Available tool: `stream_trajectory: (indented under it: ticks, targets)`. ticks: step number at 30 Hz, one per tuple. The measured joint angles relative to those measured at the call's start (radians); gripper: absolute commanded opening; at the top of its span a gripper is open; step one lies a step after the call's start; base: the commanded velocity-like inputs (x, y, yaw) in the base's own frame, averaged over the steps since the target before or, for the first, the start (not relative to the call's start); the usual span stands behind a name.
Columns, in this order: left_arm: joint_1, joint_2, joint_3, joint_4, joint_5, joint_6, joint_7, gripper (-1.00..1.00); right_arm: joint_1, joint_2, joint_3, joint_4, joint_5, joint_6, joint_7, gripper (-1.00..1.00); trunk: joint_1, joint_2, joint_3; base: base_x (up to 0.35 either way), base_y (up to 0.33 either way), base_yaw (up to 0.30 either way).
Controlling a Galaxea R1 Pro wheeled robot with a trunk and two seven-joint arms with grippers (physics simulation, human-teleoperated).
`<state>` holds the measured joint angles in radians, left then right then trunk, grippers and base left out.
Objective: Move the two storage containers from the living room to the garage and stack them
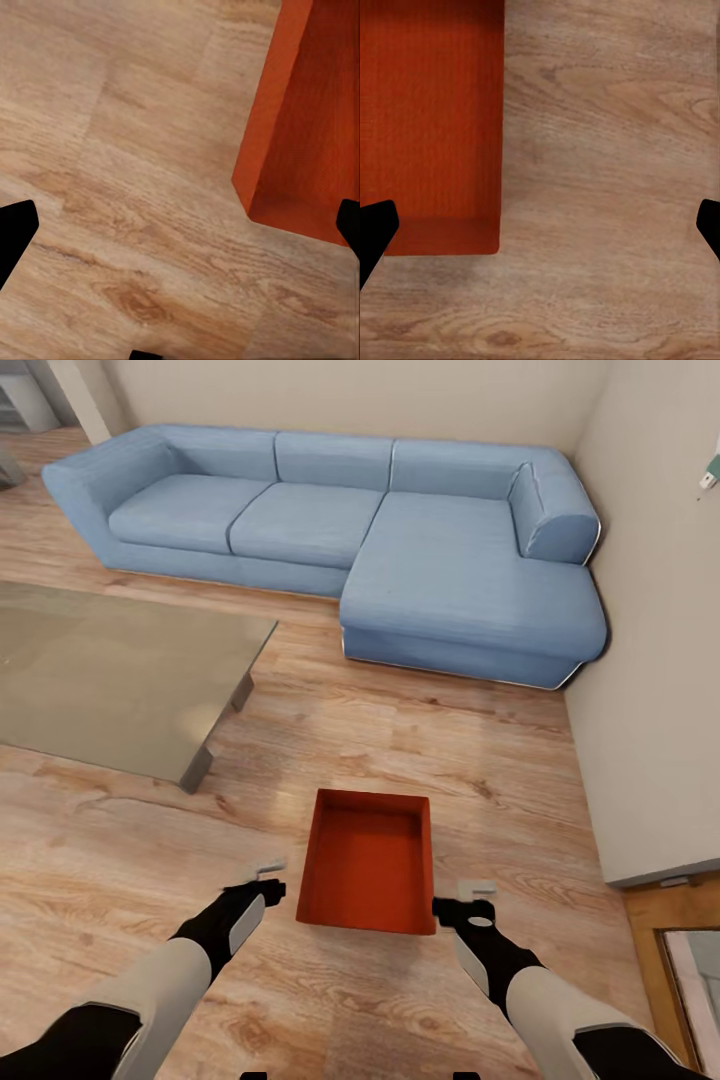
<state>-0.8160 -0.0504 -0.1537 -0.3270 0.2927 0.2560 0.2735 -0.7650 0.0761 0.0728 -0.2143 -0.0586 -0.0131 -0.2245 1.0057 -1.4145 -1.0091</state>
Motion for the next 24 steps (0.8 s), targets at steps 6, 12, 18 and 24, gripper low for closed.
stream_trajectory:
  ticks: [6,12,18,24]
  targets:
    - [0.0,-0.025,-0.004,-0.008,-0.028,-0.001,0.0,1.0,0.0,0.0,0.0,-0.004,-0.003,-0.058,-0.001,1.0,0.0,0.0,0.0,0.0,0.0,0.0]
    - [0.0,-0.032,-0.005,-0.01,-0.081,-0.015,0.0,1.0,0.0,-0.004,-0.017,-0.003,-0.029,-0.062,-0.002,1.0,0.0,0.0,0.0,0.0,0.0,0.0]
    - [0.0,-0.038,0.002,-0.012,-0.106,-0.094,0.003,1.0,0.0,-0.008,-0.02,-0.003,-0.034,-0.062,-0.002,1.0,0.0,0.0,0.0,0.0,0.0,0.0]
    - [0.0,-0.038,0.007,-0.01,-0.104,-0.107,0.005,1.0,0.0,-0.011,-0.02,-0.003,-0.035,-0.062,-0.002,1.0,0.0,0.0,0.0,0.0,0.0,0.0]
